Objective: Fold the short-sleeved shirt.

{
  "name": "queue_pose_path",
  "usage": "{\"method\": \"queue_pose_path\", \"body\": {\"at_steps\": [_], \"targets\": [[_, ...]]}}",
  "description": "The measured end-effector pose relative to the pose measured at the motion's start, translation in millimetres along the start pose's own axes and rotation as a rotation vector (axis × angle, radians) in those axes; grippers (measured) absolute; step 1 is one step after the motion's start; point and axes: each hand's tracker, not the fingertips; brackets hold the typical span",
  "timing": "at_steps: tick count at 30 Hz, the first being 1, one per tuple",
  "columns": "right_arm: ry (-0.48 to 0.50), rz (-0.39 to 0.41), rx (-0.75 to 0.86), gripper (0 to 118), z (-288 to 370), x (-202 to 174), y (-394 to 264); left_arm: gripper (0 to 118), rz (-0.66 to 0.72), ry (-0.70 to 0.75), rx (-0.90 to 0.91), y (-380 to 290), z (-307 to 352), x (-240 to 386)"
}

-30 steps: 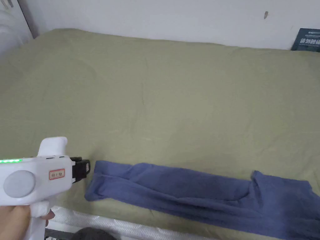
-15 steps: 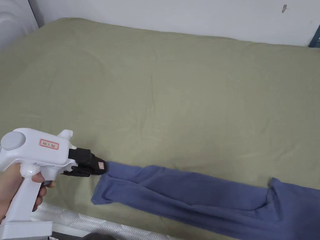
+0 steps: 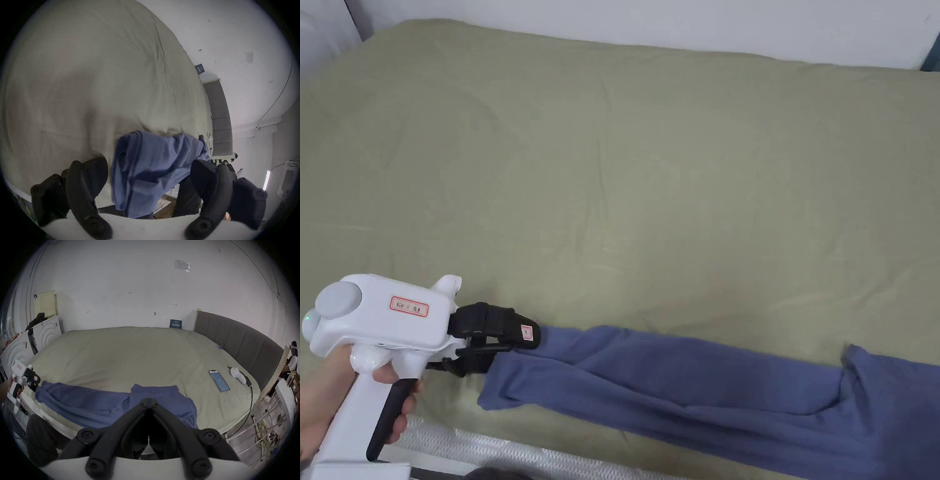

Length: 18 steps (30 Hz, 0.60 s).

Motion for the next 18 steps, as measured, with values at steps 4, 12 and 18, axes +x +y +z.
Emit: {"method": "queue_pose_path", "body": {"at_steps": [4, 12, 18], "targets": [[0.014, -0.013, -0.001, 0, 2.5, -0.5, -2.3, 66, -0.066, 0.182, -0.005, -11.6, -9.6, 16.7], [0.040, -0.030, -0.005, 0, 10.2, 5.6, -6.3, 10, 0.062, 0.111, 0.113, -19.2, 8.7, 10.2], [0.036, -0.032, 0.015, 0, 14.4, 15.3, -2.7, 10, 0.056, 0.145, 0.219, -26.5, 47.1, 25.0]]}}
